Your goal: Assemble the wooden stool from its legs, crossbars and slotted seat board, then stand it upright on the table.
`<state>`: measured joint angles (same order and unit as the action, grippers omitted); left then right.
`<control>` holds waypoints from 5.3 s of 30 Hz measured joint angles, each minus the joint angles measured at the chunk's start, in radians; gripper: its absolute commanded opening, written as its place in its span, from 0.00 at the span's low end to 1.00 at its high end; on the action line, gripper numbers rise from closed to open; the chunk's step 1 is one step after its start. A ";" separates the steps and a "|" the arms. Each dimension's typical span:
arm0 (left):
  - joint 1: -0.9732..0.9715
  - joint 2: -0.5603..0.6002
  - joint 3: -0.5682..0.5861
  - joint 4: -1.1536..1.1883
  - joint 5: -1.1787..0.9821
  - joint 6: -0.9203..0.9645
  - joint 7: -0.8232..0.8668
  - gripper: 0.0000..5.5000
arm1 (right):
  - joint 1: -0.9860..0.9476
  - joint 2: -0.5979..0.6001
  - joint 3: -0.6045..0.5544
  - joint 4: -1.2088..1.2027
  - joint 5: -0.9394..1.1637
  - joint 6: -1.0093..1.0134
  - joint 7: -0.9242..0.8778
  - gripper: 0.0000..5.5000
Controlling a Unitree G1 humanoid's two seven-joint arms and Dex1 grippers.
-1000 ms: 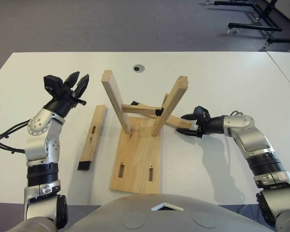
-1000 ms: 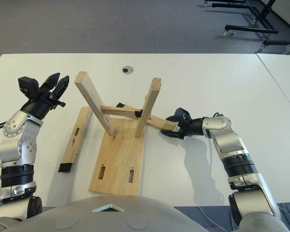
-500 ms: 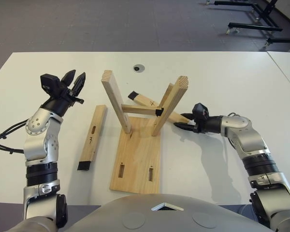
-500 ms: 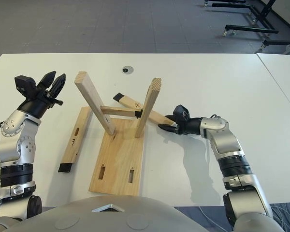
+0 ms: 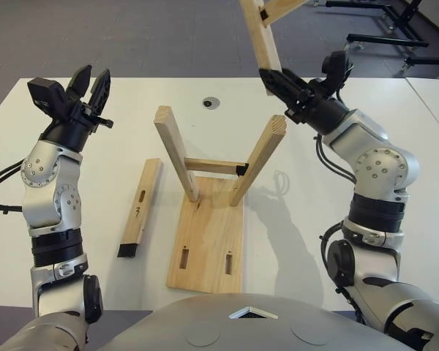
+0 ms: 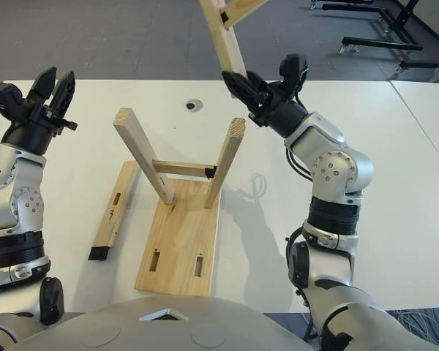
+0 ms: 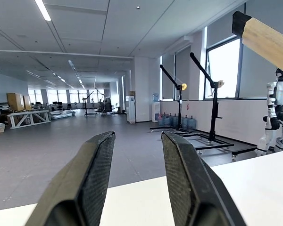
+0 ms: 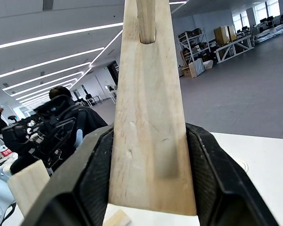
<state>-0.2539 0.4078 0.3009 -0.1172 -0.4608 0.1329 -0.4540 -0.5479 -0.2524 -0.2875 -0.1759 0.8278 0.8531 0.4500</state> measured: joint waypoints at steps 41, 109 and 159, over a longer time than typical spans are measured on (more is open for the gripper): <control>-0.067 0.285 0.184 -0.024 -1.195 0.740 -0.228 0.55 | -0.299 -0.172 0.301 0.180 -0.505 -0.965 0.413 0.37; -0.558 0.389 -0.128 0.271 -0.954 1.457 -0.579 0.51 | -0.577 -0.239 0.602 0.539 -1.304 -2.004 0.046 0.37; -0.420 0.385 0.065 0.150 -0.789 1.201 -0.701 0.38 | -0.611 -0.342 0.364 0.642 -1.445 -1.677 -0.442 0.98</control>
<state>-0.6734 0.7931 0.3655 0.0327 -1.2503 1.3336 -1.1550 -1.1593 -0.5940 0.0767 0.4664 -0.6175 -0.8240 0.0081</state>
